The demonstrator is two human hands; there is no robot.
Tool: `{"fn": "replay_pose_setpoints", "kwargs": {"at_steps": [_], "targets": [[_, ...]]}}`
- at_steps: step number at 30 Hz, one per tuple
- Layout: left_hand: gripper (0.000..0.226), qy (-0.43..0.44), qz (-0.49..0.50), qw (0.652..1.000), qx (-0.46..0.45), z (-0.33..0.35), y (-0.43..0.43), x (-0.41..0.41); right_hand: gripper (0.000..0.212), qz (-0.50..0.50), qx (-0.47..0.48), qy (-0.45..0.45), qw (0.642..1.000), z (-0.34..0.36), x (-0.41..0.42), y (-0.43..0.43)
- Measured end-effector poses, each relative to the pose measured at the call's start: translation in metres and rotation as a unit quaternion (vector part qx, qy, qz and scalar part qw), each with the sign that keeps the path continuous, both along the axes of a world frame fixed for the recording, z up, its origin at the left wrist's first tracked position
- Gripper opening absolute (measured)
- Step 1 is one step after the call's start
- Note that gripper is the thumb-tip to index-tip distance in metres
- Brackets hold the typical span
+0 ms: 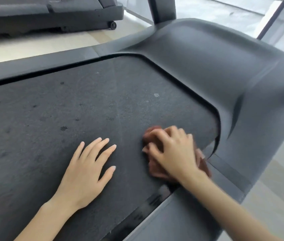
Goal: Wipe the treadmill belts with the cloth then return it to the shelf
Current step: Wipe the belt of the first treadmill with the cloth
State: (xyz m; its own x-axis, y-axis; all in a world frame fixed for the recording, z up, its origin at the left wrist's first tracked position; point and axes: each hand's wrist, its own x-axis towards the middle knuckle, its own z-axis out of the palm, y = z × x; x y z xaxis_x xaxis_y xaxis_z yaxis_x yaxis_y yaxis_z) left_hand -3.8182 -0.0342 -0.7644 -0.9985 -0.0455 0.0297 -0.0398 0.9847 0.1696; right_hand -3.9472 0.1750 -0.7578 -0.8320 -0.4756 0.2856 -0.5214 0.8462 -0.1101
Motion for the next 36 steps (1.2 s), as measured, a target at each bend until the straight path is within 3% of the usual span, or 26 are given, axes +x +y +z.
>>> {"fn": "replay_pose_setpoints", "kwargs": {"at_steps": [3,5,9,13,17,19,22,25,27,30,36], "targets": [[0.061,0.023,-0.004,1.000,0.009,-0.005,-0.001,0.000,0.033,0.135,-0.014,-0.022,0.991,-0.002,0.024,0.002],[0.061,0.030,-0.011,0.999,0.011,-0.007,-0.002,0.000,0.036,0.157,-0.019,-0.040,0.987,0.001,0.001,0.012],[0.059,0.042,-0.005,0.999,0.024,-0.007,-0.001,-0.001,0.032,0.010,-0.035,-0.034,0.999,0.005,-0.075,0.043],[0.057,0.045,-0.006,0.999,0.012,-0.009,-0.001,-0.001,0.036,-0.162,-0.045,-0.017,0.986,0.004,-0.149,0.050],[0.054,0.039,0.001,0.999,0.007,-0.007,0.001,-0.001,0.039,-0.231,-0.031,-0.008,0.972,0.000,-0.160,0.004],[0.054,0.035,0.002,0.999,0.008,-0.006,0.001,0.001,0.037,-0.176,-0.036,-0.010,0.984,0.003,-0.140,-0.027],[0.053,0.039,0.008,0.999,0.011,-0.004,0.001,0.001,0.034,-0.010,-0.033,0.018,0.999,-0.003,-0.083,-0.069],[0.053,0.038,0.021,0.999,0.012,-0.002,0.000,0.005,0.034,0.150,-0.030,0.037,0.988,-0.006,-0.035,-0.077],[0.054,0.029,0.027,0.999,0.003,-0.003,-0.007,0.015,0.035,0.196,-0.032,0.006,0.980,-0.004,-0.039,-0.062],[0.053,0.012,0.039,0.999,-0.003,-0.007,-0.028,0.045,0.032,0.138,-0.018,-0.014,0.990,0.005,-0.084,-0.032],[0.051,0.012,0.075,0.997,0.024,-0.008,-0.035,0.063,0.036,-0.138,-0.025,-0.010,0.990,0.009,-0.191,0.015]]}}
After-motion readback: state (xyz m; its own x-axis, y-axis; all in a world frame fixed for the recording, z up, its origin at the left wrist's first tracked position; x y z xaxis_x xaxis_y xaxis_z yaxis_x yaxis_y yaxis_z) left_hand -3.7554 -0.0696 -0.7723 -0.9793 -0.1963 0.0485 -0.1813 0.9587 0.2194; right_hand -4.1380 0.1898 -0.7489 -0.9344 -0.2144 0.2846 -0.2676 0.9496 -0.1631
